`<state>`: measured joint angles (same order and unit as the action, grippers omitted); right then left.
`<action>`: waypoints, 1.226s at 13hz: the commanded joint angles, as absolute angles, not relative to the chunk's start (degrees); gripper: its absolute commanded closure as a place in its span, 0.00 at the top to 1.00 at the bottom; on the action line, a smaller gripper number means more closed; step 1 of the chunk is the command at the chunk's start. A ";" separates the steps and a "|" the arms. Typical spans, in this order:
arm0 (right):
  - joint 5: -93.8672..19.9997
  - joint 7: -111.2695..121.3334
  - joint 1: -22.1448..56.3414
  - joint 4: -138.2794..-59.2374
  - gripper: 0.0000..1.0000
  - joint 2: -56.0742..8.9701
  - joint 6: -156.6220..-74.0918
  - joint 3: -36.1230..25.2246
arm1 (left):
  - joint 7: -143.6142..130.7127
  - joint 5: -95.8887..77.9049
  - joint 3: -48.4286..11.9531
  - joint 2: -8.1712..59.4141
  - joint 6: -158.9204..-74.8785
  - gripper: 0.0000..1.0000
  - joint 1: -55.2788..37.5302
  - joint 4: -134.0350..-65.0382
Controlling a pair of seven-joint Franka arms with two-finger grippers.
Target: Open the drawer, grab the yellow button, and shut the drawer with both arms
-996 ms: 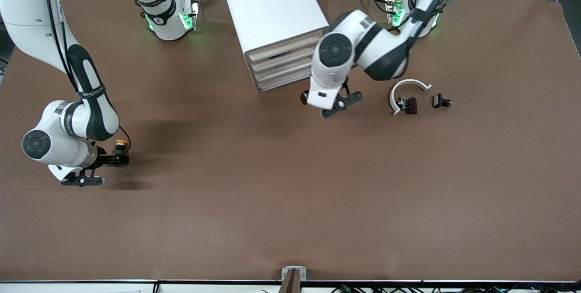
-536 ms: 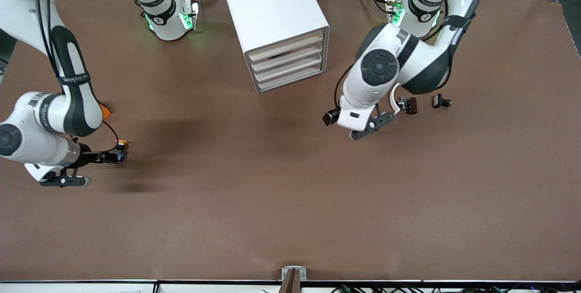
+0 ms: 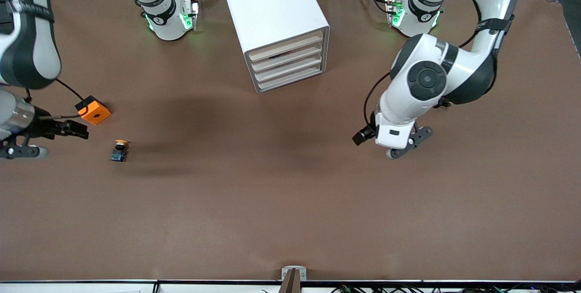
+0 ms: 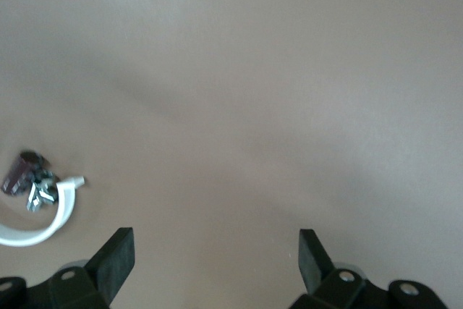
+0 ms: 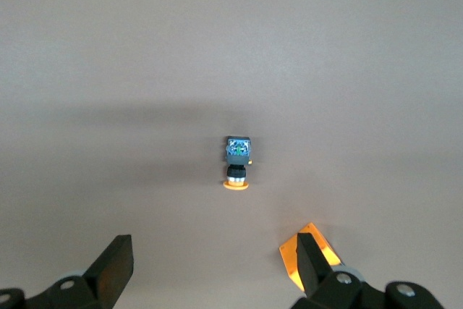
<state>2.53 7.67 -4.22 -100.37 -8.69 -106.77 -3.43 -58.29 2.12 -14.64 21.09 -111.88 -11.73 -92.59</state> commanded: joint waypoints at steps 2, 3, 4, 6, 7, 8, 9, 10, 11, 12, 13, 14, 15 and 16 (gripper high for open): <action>2.90 6.86 -3.08 -98.10 1.00 -5.71 -100.65 -3.34 | -52.39 5.18 -15.29 18.90 -107.94 1.00 -5.73 -90.72; 2.73 6.77 -2.47 -97.13 1.00 -5.63 -99.42 -3.25 | -51.43 5.19 -15.29 18.46 -106.36 1.00 -3.97 -89.57; 2.72 6.77 -2.03 -96.60 1.00 -5.19 -99.14 -3.25 | -49.85 5.19 -15.29 17.94 -105.13 1.00 -2.65 -88.26; 2.64 6.77 -0.62 -96.42 1.00 -4.49 -98.97 -3.16 | -44.76 5.19 -15.29 17.67 -104.07 1.00 -0.10 -85.79; 2.55 6.68 0.25 -96.33 1.00 -4.13 -98.88 -3.16 | -41.52 5.19 -15.29 17.49 -102.76 1.00 1.30 -84.74; 2.29 5.29 0.96 -95.89 1.00 -4.13 -98.70 -3.16 | -38.35 5.19 -15.38 16.97 -100.83 1.00 2.71 -83.77; 2.29 3.19 2.10 -94.58 1.00 -4.13 -97.57 -3.16 | -36.15 5.19 -15.29 16.18 -99.68 1.00 3.59 -83.76; 2.29 1.69 3.07 -93.18 1.00 -4.13 -96.25 -3.34 | -33.86 5.19 -15.29 15.21 -98.80 1.00 5.08 -83.76; 2.29 1.24 3.42 -92.21 1.00 -4.13 -95.37 -3.25 | -31.75 5.19 -15.29 14.60 -97.92 1.00 5.97 -83.76; 2.29 1.32 3.43 -91.41 1.00 -4.22 -95.27 -3.34 | -29.99 5.19 -15.29 13.55 -96.95 1.00 6.32 -83.76; 2.29 1.67 3.34 -90.80 1.00 -4.22 -95.27 -3.34 | -28.93 5.19 -15.29 12.67 -96.16 1.00 7.46 -83.67; 2.20 1.50 3.17 -90.36 1.00 -4.31 -95.27 -3.43 | -27.87 5.19 -15.64 11.53 -95.02 1.00 8.43 -83.76; 2.20 1.67 2.99 -89.92 1.00 -4.31 -95.27 -3.51 | -26.56 5.10 -15.38 9.95 -92.83 1.00 8.44 -83.85; 2.20 1.67 2.99 -89.65 1.00 -4.31 -94.75 -3.52 | -25.85 5.10 -15.29 8.28 -90.99 1.00 8.44 -84.28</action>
